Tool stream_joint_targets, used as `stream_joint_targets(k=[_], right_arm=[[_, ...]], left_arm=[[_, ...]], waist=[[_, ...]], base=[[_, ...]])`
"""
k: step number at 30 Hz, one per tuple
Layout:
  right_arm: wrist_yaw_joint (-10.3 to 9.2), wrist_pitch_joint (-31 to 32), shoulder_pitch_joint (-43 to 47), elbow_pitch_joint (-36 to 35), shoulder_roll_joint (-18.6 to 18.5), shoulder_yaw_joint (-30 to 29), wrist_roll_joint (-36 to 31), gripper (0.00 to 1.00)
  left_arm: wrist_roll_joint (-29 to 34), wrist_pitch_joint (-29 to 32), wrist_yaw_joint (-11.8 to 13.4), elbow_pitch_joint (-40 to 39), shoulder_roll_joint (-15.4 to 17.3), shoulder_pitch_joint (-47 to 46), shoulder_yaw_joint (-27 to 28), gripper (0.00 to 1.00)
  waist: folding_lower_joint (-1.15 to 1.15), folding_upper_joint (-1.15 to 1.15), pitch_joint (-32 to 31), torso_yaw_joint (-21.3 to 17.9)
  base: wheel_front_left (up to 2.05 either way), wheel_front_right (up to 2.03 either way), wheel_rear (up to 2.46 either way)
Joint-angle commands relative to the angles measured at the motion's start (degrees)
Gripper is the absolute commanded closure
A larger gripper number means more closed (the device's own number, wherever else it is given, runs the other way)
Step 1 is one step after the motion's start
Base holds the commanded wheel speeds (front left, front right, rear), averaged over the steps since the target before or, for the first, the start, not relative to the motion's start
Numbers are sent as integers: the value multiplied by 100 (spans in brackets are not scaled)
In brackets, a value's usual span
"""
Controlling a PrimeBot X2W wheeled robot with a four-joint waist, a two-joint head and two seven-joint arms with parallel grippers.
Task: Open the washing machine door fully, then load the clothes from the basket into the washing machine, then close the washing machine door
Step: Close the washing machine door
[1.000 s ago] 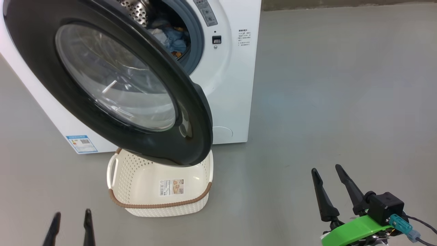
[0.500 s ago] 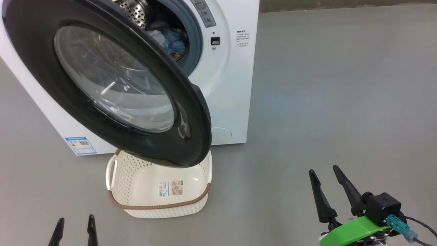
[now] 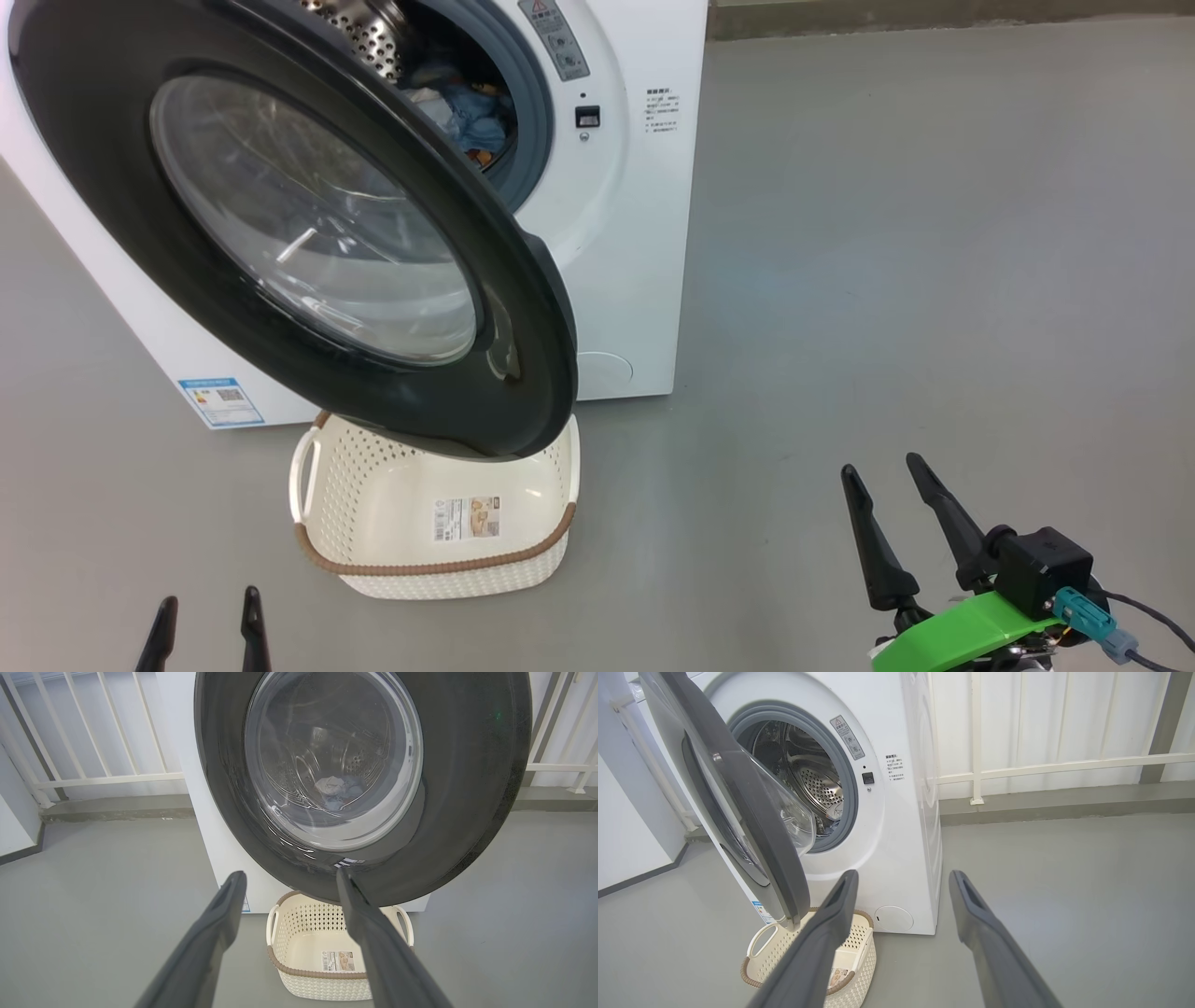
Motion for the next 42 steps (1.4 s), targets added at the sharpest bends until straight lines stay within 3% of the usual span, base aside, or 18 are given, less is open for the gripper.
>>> stream_joint_targets(k=[1,9,10,12,18,27,35,42], right_arm=[[9,-70,-29,-125,-7,149,-66,0],[9,-70,-51,-112,-10,145,-52,0],[9,-70,-49,-109,-10,141,-45,10],[9,-70,-42,-93,-15,140,-24,100],[9,-70,-103,-304,-22,63,99,100],[9,-70,-279,-2085,-114,277,387,100],[9,-70,-607,-3660,-691,1218,562,100],[9,-70,-1078,-3922,-1295,2299,566,100]], left_arm=[[-65,-53,67,-137,28,-96,158,0],[-119,-53,124,-166,27,-86,117,0],[-125,-53,128,-169,27,-86,117,0],[-137,-53,137,-173,27,-84,116,0],[-178,-53,163,-195,27,-94,87,0],[-278,-53,191,-217,27,-139,19,0],[-354,-53,208,-172,27,-224,-142,0],[-414,-53,206,-169,27,-293,-256,0]], waist=[[0,0,7,3],[0,0,30,12],[0,0,33,13],[0,0,40,16],[0,0,74,25],[0,0,155,84],[0,0,190,329],[0,0,270,637]], base=[[0,0,0],[0,0,0],[0,0,0],[0,0,0],[0,0,0],[0,0,0],[0,0,0],[0,0,0]])
